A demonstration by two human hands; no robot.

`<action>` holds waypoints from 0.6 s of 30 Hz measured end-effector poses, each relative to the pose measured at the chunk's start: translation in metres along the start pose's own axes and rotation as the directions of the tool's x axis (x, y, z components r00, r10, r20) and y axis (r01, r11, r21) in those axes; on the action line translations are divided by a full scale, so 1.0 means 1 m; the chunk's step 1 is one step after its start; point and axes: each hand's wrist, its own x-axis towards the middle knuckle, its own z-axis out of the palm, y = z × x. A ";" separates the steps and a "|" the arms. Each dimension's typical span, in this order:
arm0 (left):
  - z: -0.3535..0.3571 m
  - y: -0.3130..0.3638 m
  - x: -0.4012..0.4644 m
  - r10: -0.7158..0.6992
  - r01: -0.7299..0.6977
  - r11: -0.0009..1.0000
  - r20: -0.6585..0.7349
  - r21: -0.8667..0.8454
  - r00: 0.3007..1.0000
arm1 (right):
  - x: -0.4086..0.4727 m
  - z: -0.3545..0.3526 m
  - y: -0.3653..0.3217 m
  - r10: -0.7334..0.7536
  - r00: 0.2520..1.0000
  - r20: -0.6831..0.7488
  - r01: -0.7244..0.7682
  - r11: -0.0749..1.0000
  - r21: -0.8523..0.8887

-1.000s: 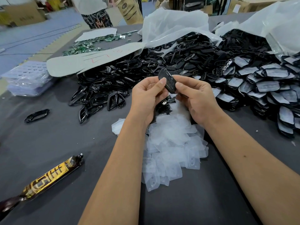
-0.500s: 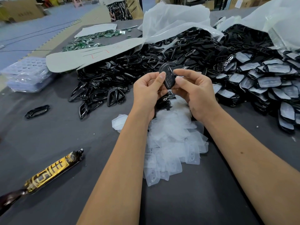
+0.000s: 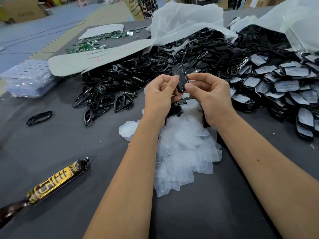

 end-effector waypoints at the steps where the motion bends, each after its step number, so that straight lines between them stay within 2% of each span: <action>1: -0.001 0.000 0.000 -0.002 0.003 1.000 0.019 -0.007 1.000 | 0.000 -0.001 0.000 0.007 1.000 -0.013 -0.007 1.000 0.005; 7: -0.005 -0.002 0.002 -0.038 0.042 0.998 0.100 -0.045 0.994 | 0.000 -0.002 -0.003 0.090 0.996 0.005 -0.090 0.994 0.064; 11: -0.007 -0.002 0.003 -0.052 0.061 0.997 0.145 -0.057 0.988 | 0.001 -0.003 -0.005 0.196 0.978 0.079 -0.208 0.957 0.202; 14: -0.007 -0.001 0.003 -0.070 0.087 0.992 0.177 -0.087 0.982 | 0.001 -0.005 -0.006 0.213 0.970 0.116 -0.238 0.923 0.303; 18: -0.008 0.000 0.003 -0.104 0.131 0.984 0.204 -0.123 0.974 | 0.002 -0.006 -0.007 0.226 0.964 0.142 -0.261 0.909 0.325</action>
